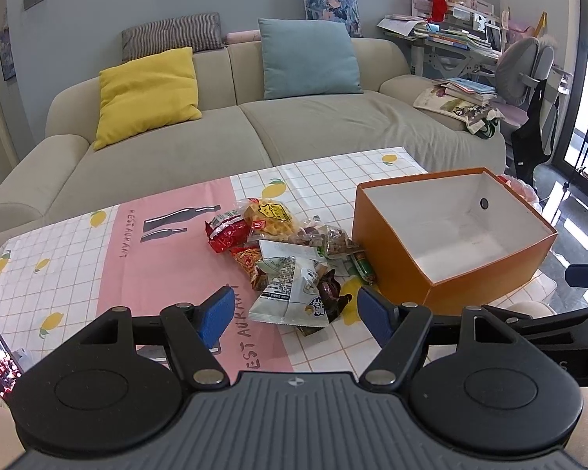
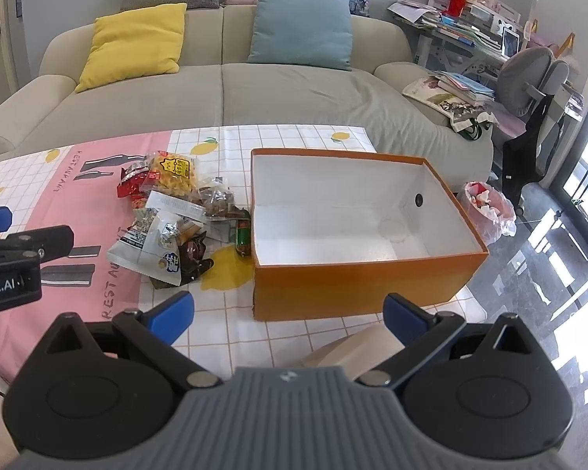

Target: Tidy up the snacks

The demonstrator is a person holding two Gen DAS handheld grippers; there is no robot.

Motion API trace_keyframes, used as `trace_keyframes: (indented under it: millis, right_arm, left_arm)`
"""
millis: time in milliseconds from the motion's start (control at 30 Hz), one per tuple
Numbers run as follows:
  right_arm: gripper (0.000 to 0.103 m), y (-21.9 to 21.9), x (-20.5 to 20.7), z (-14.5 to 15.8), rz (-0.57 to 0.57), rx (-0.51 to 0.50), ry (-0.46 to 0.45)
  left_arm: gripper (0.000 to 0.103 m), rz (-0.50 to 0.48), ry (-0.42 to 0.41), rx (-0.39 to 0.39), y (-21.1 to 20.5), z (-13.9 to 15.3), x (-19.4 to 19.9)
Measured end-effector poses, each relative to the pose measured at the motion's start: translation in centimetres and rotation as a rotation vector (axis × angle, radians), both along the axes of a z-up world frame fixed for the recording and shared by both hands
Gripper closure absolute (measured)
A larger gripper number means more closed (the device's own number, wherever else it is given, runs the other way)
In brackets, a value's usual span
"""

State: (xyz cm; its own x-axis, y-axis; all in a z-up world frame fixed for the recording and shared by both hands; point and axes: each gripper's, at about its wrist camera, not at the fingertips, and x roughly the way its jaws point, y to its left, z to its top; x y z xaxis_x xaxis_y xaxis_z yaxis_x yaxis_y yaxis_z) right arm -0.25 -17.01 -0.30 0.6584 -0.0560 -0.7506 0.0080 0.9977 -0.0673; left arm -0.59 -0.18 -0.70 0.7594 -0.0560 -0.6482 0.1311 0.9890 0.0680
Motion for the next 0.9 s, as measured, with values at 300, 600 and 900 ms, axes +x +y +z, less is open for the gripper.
trace_keyframes:
  millis: [300, 600, 900]
  right_arm:
    - [0.003, 0.10, 0.01, 0.00, 0.004, -0.004, -0.002]
    - [0.003, 0.04, 0.01, -0.11, -0.002, -0.005, 0.002]
    - [0.003, 0.24, 0.07, -0.07, -0.001, -0.011, 0.000]
  left_arm:
    - [0.019, 0.000, 0.004, -0.003, 0.01, 0.05, 0.06]
    - [0.019, 0.000, 0.005, -0.006, 0.00, -0.01, 0.05]
    - [0.019, -0.001, 0.007, -0.009, -0.10, -0.01, 0.01]
